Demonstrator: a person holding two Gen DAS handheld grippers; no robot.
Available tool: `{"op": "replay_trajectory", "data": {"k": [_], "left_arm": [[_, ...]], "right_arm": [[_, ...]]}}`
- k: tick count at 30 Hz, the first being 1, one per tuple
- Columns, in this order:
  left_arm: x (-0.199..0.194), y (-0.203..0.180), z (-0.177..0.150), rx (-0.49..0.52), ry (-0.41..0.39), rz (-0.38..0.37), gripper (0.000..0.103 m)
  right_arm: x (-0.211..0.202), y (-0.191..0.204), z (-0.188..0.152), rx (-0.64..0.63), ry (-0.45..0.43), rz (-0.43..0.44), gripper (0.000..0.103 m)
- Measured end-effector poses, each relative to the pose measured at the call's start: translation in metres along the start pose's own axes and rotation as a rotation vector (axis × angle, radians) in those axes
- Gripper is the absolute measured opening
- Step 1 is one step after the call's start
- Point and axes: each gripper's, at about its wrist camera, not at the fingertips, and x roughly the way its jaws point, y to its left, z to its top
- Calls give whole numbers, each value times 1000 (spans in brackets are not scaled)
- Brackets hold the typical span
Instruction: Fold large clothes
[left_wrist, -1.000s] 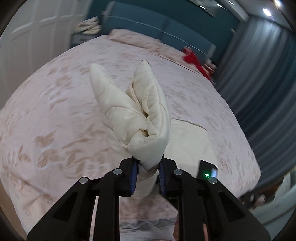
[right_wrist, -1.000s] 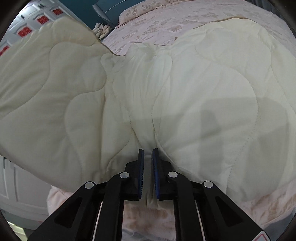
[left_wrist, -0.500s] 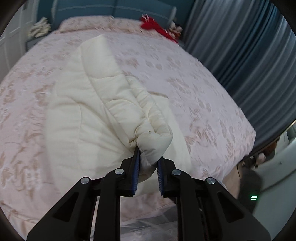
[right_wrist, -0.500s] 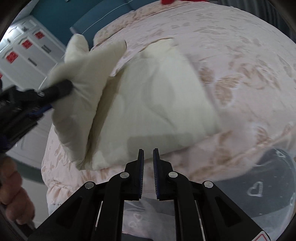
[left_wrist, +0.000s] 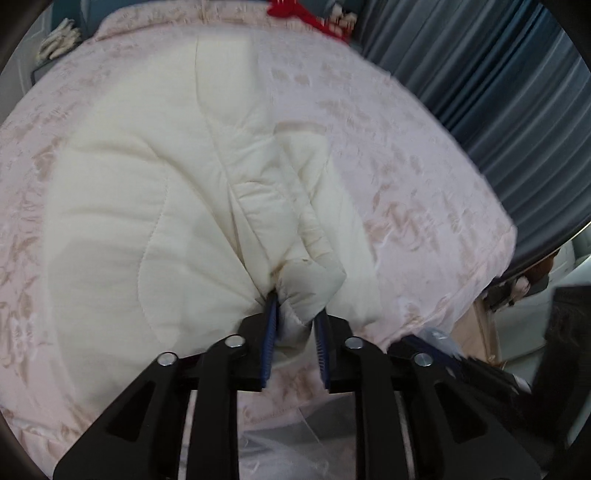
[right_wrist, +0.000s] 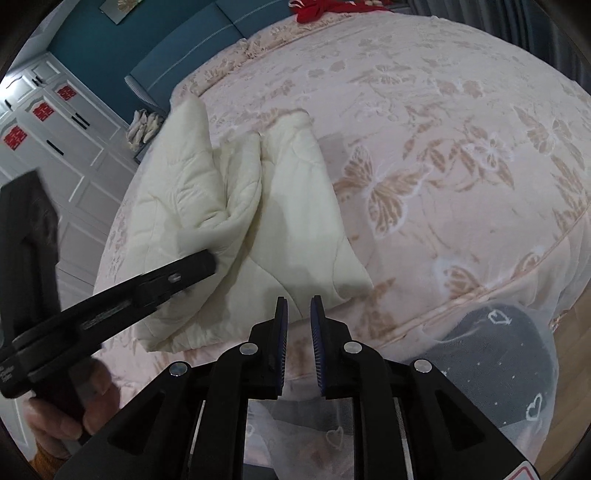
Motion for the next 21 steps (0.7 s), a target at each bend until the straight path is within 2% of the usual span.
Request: {"op": "replay_trajectory", "data": {"k": [1, 2, 3, 4, 5, 6, 8, 9, 11, 13, 18, 19, 20, 21], "left_arm": [[-23, 2, -3, 7, -39, -23, 30], [-41, 4, -5, 11, -68, -46, 38], [-56, 8, -9, 8, -90, -57, 42], [-74, 14, -15, -3, -113, -64, 46], [-85, 20, -19, -14, -128, -65, 46], [-96, 28, -24, -35, -143, -56, 46], [-112, 52, -33, -107, -164, -3, 46], [-116, 63, -37, -142, -171, 28, 46], [-120, 84, -42, -200, -172, 89, 46], [-121, 98, -44, -243, -167, 117, 46], [-130, 112, -45, -257, -182, 199, 46], [-132, 115, -44, -259, -182, 202, 46], [-131, 114, -40, -261, -183, 203, 46], [-132, 115, -38, -263, -185, 208, 46]], "right_arm": [[-6, 4, 4, -12, -12, 9, 17], [-13, 9, 8, -23, -27, 18, 24], [-19, 14, 11, -32, -40, 25, 29], [-25, 21, 16, -46, -62, 33, 40], [-31, 30, 22, -61, -83, 41, 49], [-34, 38, 26, -74, -95, 46, 52], [-38, 60, 37, -113, -119, 77, 65], [-35, 73, 44, -139, -125, 98, 67], [-20, 95, 53, -184, -116, 109, 67], [-2, 106, 58, -205, -86, 102, 67], [41, 116, 67, -178, -15, 93, 65], [45, 118, 68, -178, -5, 96, 53], [50, 119, 69, -186, 8, 90, 35], [51, 120, 69, -194, 15, 82, 31]]}}
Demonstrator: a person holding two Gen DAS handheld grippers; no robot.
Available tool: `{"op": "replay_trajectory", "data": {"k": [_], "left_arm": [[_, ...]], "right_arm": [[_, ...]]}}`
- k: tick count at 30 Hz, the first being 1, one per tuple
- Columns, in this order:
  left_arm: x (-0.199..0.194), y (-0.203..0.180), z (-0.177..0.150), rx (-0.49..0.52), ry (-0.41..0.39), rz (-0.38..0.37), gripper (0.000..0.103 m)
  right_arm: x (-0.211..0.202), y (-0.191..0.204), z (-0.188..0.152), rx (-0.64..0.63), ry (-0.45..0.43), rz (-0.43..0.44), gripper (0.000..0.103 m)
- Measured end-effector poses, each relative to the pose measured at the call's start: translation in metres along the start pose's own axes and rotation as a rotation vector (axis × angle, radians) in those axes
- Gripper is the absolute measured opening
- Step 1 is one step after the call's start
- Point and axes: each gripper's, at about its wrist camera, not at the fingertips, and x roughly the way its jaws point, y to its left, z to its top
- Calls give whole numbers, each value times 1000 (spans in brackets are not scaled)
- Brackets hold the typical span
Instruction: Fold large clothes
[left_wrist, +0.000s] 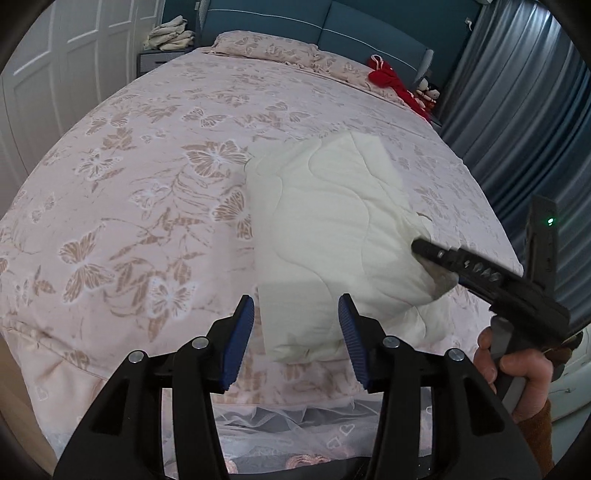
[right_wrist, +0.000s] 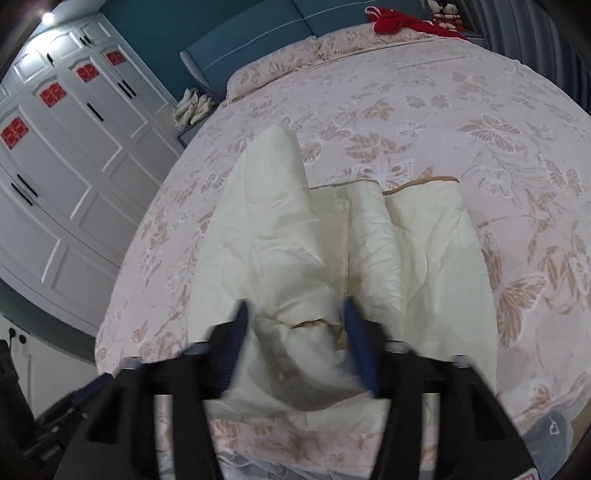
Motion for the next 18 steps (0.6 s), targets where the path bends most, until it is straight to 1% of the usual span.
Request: {"op": "replay_trajectory", "data": {"k": [1, 2, 3, 6, 8, 10, 11, 13, 16, 18], "left_arm": [[-1, -1, 3, 3, -5, 2, 46], [-1, -1, 4, 7, -11, 2, 46], [-2, -4, 7, 13, -18, 4, 46], [-1, -16, 18, 46, -38, 1, 46], [-1, -29, 24, 72, -50, -9, 46], [1, -45, 30, 105, -61, -20, 46], [2, -51, 31, 115, -62, -26, 46], [9, -67, 35, 139, -59, -41, 46], [25, -91, 36, 171, -37, -59, 46], [43, -109, 33, 194, -7, -58, 46]], "right_arm": [[-1, 0, 1, -2, 0, 12, 22], [-5, -2, 1, -2, -3, 27, 19], [-12, -4, 2, -2, -13, 43, 19], [-41, -7, 5, -18, -81, 31, 17], [-66, -17, 1, -15, -130, 5, 16], [-81, -31, -6, 5, -156, -18, 16], [-89, -42, -13, 18, -162, -44, 16], [-91, -63, -24, 50, -154, -89, 16], [-82, -96, -39, 127, -118, -111, 16], [-71, -111, -49, 154, -99, -130, 15]]}}
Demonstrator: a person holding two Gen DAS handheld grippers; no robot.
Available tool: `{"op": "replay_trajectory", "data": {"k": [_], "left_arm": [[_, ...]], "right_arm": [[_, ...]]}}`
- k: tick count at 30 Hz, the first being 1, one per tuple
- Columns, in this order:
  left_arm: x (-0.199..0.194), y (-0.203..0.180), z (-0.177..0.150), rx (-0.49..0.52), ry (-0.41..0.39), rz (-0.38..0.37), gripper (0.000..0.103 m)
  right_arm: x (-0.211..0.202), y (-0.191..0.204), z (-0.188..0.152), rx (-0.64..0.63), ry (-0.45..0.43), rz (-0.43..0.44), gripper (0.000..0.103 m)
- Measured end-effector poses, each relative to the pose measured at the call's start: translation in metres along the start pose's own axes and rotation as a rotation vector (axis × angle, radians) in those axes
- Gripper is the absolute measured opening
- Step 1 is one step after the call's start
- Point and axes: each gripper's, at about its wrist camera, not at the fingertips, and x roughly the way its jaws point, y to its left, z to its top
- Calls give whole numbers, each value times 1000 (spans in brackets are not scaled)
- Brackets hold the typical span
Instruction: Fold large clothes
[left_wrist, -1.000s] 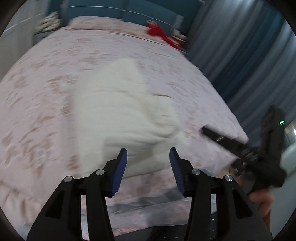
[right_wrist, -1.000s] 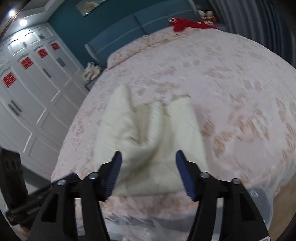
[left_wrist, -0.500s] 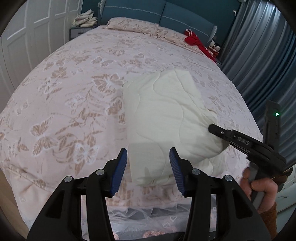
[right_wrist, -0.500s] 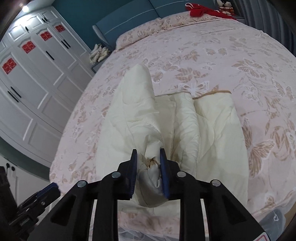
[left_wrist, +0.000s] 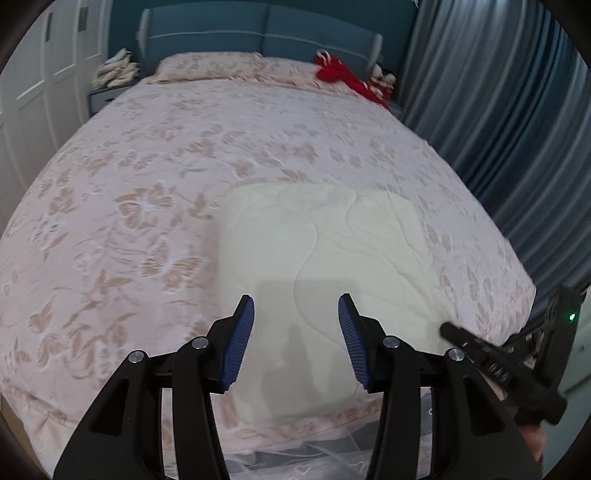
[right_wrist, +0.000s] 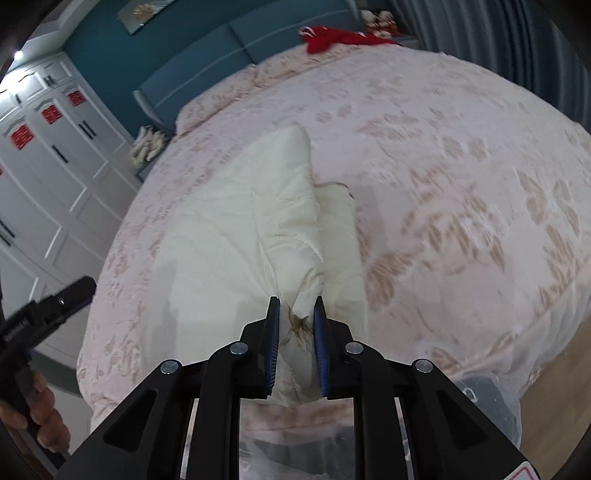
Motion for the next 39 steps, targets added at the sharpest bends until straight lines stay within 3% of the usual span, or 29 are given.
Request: {"op": "replay_trajectory", "data": {"k": [9, 19, 39], "left_arm": [[67, -22, -22, 25, 132, 67, 45], [87, -32, -36, 81, 158, 143, 45], [107, -45, -50, 167, 153, 248, 45]], "right_arm": [[40, -20, -22, 25, 68, -37, 16], [63, -29, -30, 41, 129, -56, 18], [80, -9, -33, -100, 153, -176, 19]]}}
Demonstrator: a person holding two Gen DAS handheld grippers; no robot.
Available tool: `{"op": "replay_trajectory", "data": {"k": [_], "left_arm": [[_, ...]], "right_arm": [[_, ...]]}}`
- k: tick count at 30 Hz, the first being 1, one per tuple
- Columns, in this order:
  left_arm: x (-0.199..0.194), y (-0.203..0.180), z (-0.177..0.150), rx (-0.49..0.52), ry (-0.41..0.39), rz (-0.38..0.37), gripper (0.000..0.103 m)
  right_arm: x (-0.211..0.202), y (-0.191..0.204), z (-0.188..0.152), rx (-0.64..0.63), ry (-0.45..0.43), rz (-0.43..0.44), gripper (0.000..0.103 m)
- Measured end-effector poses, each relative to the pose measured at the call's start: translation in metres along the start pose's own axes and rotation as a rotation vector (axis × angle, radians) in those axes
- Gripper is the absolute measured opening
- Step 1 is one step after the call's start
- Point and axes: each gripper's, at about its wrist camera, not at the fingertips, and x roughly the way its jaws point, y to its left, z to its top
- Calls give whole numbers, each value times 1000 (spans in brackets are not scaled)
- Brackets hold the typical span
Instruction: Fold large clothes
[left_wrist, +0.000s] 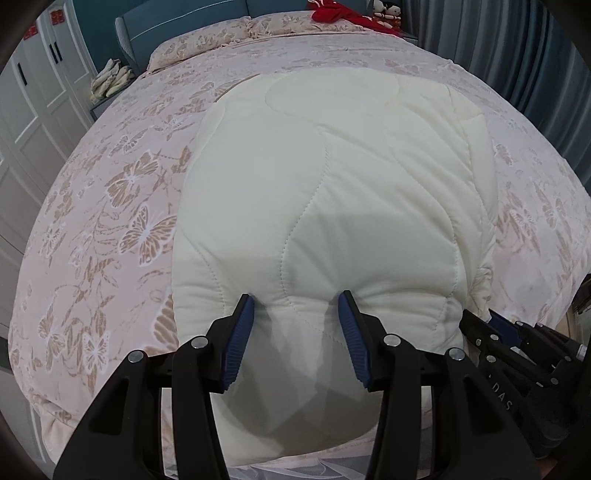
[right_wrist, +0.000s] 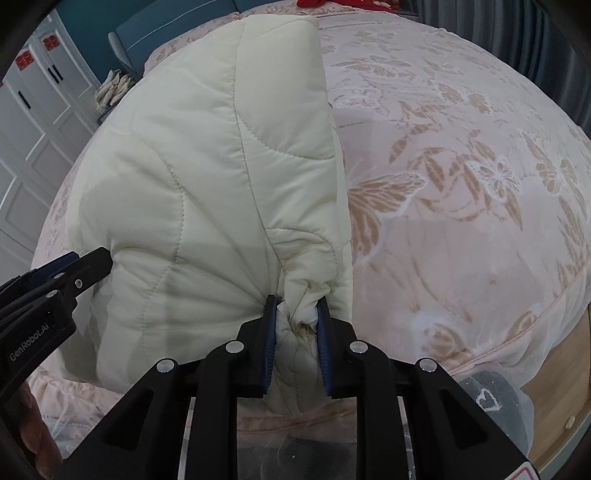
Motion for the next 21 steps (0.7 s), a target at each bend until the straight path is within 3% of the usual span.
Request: {"op": "replay_trajectory", "data": {"k": [21], "left_arm": [[19, -11, -2, 46, -15, 78, 45]], "right_arm": [[9, 12, 1, -33, 15, -28, 20]]}}
